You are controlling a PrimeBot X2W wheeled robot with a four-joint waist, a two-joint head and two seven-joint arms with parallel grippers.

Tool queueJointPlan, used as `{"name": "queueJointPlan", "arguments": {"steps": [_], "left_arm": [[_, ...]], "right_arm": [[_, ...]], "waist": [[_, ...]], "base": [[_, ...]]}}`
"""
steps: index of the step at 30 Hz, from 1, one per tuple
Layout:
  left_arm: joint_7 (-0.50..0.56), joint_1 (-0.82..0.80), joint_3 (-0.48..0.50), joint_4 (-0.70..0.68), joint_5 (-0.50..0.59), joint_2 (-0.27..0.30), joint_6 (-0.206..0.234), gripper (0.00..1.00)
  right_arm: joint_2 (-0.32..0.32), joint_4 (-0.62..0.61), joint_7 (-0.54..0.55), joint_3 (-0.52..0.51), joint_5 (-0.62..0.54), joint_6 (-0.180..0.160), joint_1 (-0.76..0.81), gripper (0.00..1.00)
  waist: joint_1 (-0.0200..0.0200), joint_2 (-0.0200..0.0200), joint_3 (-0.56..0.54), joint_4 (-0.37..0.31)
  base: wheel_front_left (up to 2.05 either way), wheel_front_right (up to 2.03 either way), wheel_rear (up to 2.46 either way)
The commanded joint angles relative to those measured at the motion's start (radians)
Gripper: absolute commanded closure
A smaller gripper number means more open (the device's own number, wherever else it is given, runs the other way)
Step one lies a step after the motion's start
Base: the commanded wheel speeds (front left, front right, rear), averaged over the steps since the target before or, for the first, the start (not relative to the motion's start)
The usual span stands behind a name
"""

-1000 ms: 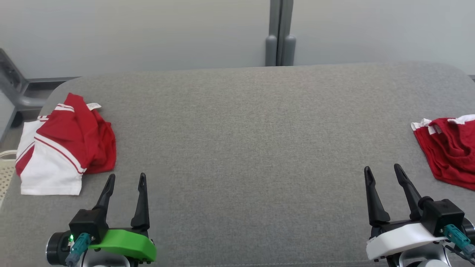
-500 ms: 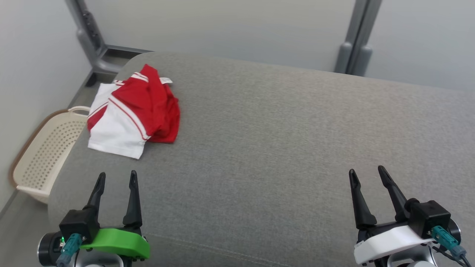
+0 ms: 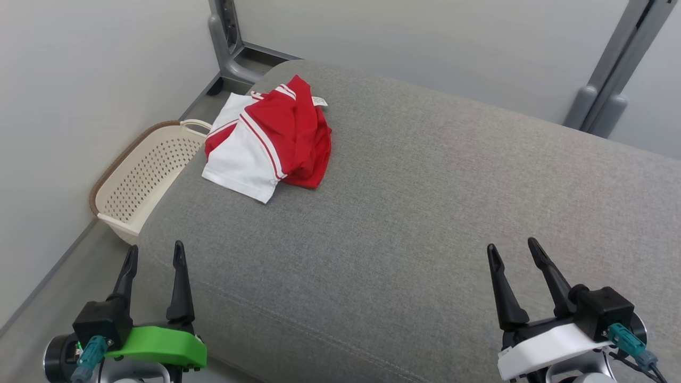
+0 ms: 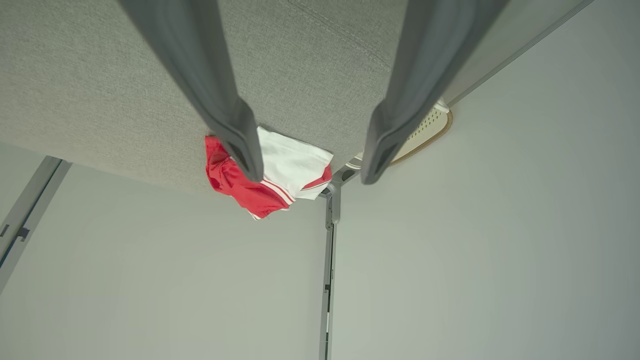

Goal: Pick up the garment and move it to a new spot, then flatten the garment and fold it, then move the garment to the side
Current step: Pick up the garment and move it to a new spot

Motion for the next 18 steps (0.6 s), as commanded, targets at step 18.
{"name": "queueJointPlan", "arguments": {"steps": [18], "left_arm": [[0.009, -0.175, 0.000, -0.034, -0.016, 0.011, -0.022, 0.00]], "right_arm": [[-0.003, -0.015, 0.025, 0.025, -0.033, -0.001, -0.039, 0.00]], "waist": [[0.0000, 0.0000, 0.051, -0.012]], "base": [[0.00, 0.00, 0.00]]}}
